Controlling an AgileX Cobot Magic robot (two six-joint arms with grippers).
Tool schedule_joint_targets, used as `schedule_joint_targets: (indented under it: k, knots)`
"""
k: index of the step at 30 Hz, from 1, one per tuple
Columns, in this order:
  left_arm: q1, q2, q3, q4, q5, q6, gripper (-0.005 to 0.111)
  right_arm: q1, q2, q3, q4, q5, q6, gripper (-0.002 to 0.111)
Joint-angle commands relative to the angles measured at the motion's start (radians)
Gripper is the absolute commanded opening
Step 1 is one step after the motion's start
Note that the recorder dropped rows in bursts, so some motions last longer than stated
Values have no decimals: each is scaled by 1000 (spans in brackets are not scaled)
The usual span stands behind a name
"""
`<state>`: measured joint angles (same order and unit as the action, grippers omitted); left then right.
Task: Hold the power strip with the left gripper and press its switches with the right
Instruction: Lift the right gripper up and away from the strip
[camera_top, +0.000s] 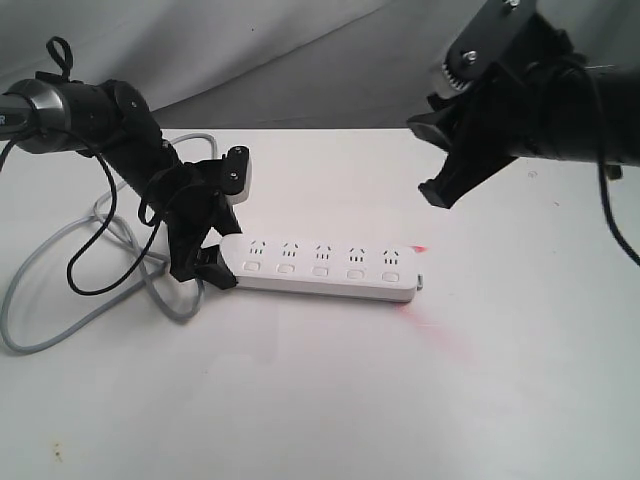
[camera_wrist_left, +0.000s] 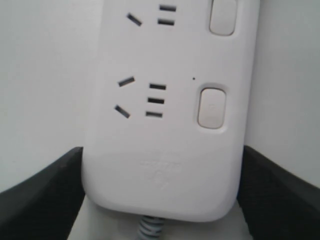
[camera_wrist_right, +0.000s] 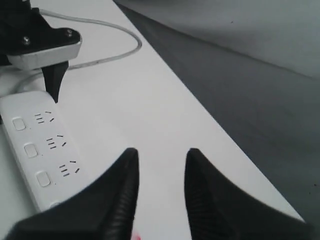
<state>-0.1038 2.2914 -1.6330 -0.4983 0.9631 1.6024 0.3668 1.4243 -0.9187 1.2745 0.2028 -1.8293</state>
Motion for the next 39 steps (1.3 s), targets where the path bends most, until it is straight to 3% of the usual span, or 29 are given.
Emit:
schedule_joint_targets:
  k: [1,2,10,22,29,39]
  knots:
    - [0,2,1,22,-22,-1,69,-7,-153,110,38,-18,6,6]
    - [0,2,1,22,-22,-1,69,-7,-181,132,41,-18,6,1]
    - [0,2,1,22,-22,1,69,-7,-353,284,45,-18,6,0]
    - [0,2,1,22,-22,-1,69,-7,-384,300,45,-20,-4,0]
    - [0,2,1,22,-22,-1,69,-7,-399,300,-16,-121,-217,0]
    - [0,2,1,22,-22,1,69,-7,-582,300,-96,-194,-316,0]
